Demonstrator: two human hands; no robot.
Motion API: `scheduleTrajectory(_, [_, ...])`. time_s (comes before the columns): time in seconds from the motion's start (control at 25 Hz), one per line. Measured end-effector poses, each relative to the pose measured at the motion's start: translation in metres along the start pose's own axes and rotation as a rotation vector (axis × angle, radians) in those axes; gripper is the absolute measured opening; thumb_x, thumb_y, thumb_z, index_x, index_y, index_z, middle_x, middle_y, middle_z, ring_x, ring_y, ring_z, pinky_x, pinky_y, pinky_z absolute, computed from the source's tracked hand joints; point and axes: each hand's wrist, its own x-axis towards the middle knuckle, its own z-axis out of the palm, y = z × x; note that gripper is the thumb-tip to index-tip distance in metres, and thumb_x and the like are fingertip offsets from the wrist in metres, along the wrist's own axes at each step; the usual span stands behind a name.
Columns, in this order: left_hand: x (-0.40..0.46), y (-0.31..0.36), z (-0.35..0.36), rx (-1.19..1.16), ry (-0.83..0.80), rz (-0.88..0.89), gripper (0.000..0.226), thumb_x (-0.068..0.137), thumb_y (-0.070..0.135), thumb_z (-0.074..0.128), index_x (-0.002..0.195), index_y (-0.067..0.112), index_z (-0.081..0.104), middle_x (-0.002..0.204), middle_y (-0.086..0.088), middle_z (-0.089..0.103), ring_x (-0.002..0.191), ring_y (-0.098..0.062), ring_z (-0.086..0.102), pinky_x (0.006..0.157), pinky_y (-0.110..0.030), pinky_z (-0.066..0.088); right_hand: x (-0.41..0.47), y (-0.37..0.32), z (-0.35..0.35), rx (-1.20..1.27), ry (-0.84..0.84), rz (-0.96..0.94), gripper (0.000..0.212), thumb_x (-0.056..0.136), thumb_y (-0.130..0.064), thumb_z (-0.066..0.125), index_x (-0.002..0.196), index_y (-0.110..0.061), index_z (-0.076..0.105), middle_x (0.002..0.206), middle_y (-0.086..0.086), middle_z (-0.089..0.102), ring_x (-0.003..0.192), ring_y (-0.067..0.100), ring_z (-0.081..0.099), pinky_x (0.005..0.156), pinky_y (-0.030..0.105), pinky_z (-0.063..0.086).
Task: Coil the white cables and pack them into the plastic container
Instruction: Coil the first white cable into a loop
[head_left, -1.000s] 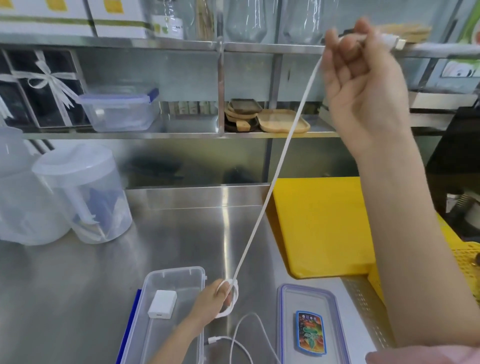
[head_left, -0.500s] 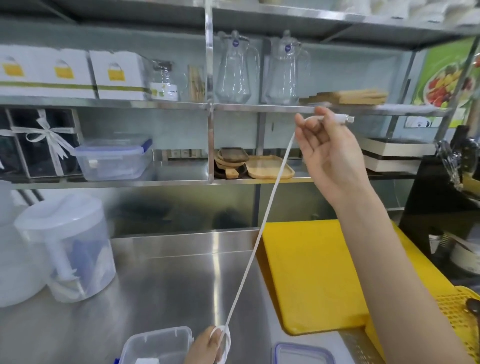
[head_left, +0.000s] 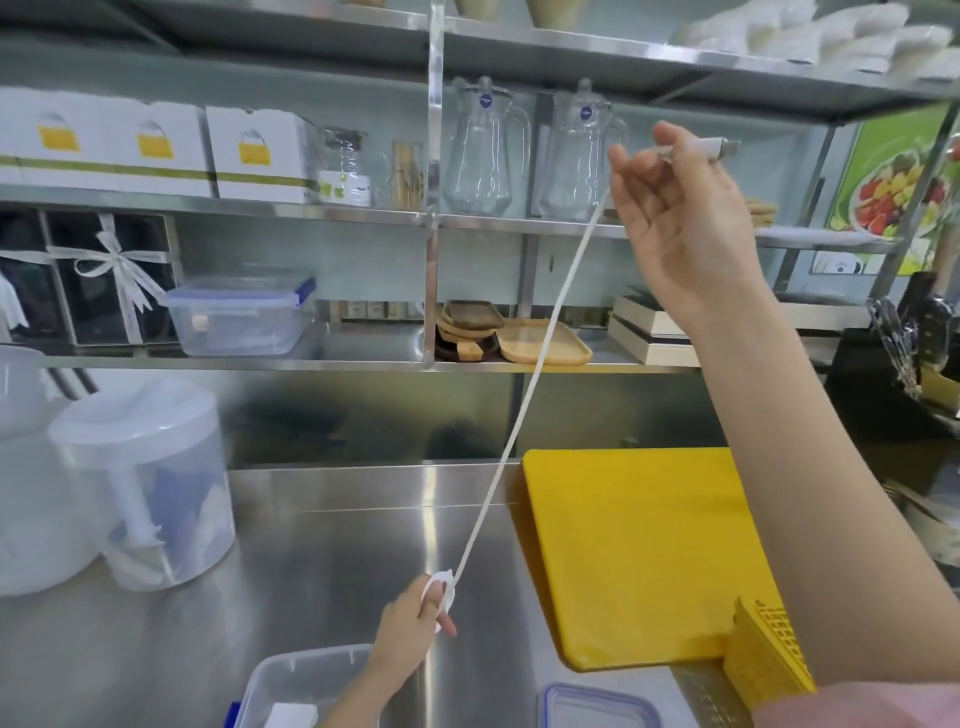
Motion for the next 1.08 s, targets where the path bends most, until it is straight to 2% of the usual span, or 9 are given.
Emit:
scheduleTrajectory(0.12, [0.0, 0.008, -0.003, -0.052, 0.03, -0.028, 0.028, 0.097, 0.018, 0.032, 0.103, 0.01, 0.059, 0.052, 0.007, 0.056, 0.066, -0.007, 0.052, 0.062, -0.008, 0.036, -0.007, 0.004, 0.002, -0.119, -0.02, 0.029, 0.016, 0.097, -0.018, 0.039, 0.095, -0.014, 0.055, 0.067, -0.005, 0.068, 0.086, 0.013, 0.068, 0.08, 0.023, 0.054])
scheduleTrajectory(0.2, [-0.003, 0.019, -0.007, -0.124, 0.062, -0.037, 0.029, 0.095, 0.019, 0.034, 0.093, 0.001, 0.057, 0.057, 0.002, 0.054, 0.059, -0.01, 0.047, 0.057, -0.01, 0.036, -0.02, 0.024, 0.001, -0.408, -0.019, 0.065, 0.019, 0.097, -0.023, 0.038, 0.093, -0.019, 0.055, 0.073, -0.006, 0.069, 0.084, 0.008, 0.068, 0.078, 0.021, 0.055])
scheduleTrajectory(0.32, [-0.007, 0.039, -0.018, -0.199, 0.083, 0.024, 0.032, 0.088, 0.033, 0.035, 0.067, 0.014, 0.05, 0.066, -0.002, 0.055, 0.066, -0.019, 0.045, 0.062, -0.024, 0.037, -0.067, 0.08, -0.013, -0.823, -0.189, 0.226, 0.025, 0.1, -0.024, 0.028, 0.099, -0.014, 0.051, 0.087, 0.0, 0.069, 0.079, 0.002, 0.067, 0.076, 0.022, 0.056])
scheduleTrajectory(0.4, [-0.008, 0.049, -0.026, -0.222, 0.077, 0.053, 0.033, 0.094, 0.03, 0.035, 0.07, 0.016, 0.052, 0.064, 0.0, 0.05, 0.064, -0.019, 0.046, 0.058, -0.022, 0.038, -0.107, 0.116, -0.028, -1.027, -0.326, 0.345, 0.023, 0.099, -0.027, 0.026, 0.097, -0.017, 0.046, 0.101, 0.006, 0.068, 0.09, 0.013, 0.065, 0.085, 0.033, 0.052])
scheduleTrajectory(0.48, [-0.007, 0.053, -0.032, -0.248, 0.065, 0.053, 0.034, 0.098, 0.023, 0.033, 0.071, 0.018, 0.053, 0.062, 0.0, 0.052, 0.056, -0.015, 0.047, 0.051, -0.016, 0.038, -0.143, 0.143, -0.041, -1.157, -0.438, 0.436, 0.019, 0.099, -0.028, 0.026, 0.091, -0.019, 0.04, 0.1, 0.01, 0.066, 0.09, 0.024, 0.063, 0.082, 0.039, 0.049])
scheduleTrajectory(0.64, [-0.006, 0.063, -0.039, -0.337, 0.097, -0.009, 0.032, 0.098, 0.025, 0.034, 0.072, 0.021, 0.052, 0.062, 0.001, 0.052, 0.058, -0.011, 0.049, 0.057, -0.023, 0.041, -0.193, 0.172, -0.045, -1.203, -0.567, 0.545, 0.012, 0.099, -0.028, 0.027, 0.089, -0.026, 0.032, 0.069, -0.008, 0.051, 0.058, 0.008, 0.051, 0.054, 0.025, 0.043])
scheduleTrajectory(0.76, [-0.008, 0.066, -0.048, -0.397, 0.055, -0.025, 0.034, 0.097, 0.028, 0.035, 0.07, 0.018, 0.052, 0.054, 0.003, 0.052, 0.053, -0.011, 0.049, 0.055, -0.022, 0.041, -0.196, 0.172, -0.043, -1.156, -0.459, 0.513, 0.011, 0.099, -0.028, 0.029, 0.09, -0.025, 0.034, 0.064, -0.011, 0.048, 0.051, 0.005, 0.048, 0.047, 0.014, 0.038])
scheduleTrajectory(0.96, [-0.024, 0.064, -0.052, -0.248, -0.215, 0.059, 0.039, 0.097, 0.033, 0.034, 0.069, 0.02, 0.057, 0.039, 0.006, 0.051, 0.038, -0.007, 0.044, 0.046, -0.016, 0.038, -0.171, 0.162, -0.047, -1.197, -0.389, 0.342, 0.011, 0.098, -0.024, 0.035, 0.09, -0.019, 0.04, 0.07, 0.003, 0.058, 0.061, 0.02, 0.055, 0.057, 0.038, 0.046])
scheduleTrajectory(1.08, [-0.033, 0.064, -0.051, -0.352, -0.36, 0.035, 0.055, 0.097, 0.043, 0.029, 0.054, 0.025, 0.058, 0.033, 0.006, 0.038, 0.034, -0.008, 0.03, 0.044, -0.019, 0.029, -0.164, 0.166, -0.049, -1.163, -0.374, 0.351, 0.012, 0.098, -0.021, 0.034, 0.092, -0.019, 0.044, 0.072, 0.002, 0.06, 0.066, 0.02, 0.059, 0.062, 0.035, 0.048])
